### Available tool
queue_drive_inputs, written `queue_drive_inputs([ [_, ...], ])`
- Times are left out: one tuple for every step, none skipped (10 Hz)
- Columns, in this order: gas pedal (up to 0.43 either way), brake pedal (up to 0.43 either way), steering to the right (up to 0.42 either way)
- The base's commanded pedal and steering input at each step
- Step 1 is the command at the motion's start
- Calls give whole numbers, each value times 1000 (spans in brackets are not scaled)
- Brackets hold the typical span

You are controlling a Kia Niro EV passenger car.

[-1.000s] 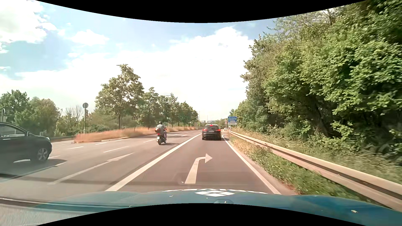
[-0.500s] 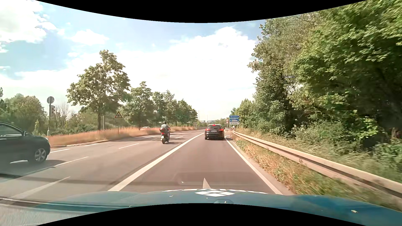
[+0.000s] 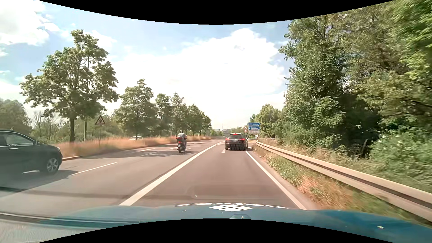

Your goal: Follow the waypoints while adhering to traffic rules and regulations

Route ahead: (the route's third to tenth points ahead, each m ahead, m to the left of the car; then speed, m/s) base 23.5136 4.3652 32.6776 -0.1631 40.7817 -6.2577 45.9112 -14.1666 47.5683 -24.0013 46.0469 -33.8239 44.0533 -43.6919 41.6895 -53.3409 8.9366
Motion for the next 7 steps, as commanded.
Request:
queue_drive_inputs([
  [138, 0, 1],
  [138, 0, 1],
  [138, 0, 1],
  [138, 0, 1],
  [138, 0, 1],
  [138, 0, 2],
  [138, 0, 3],
])
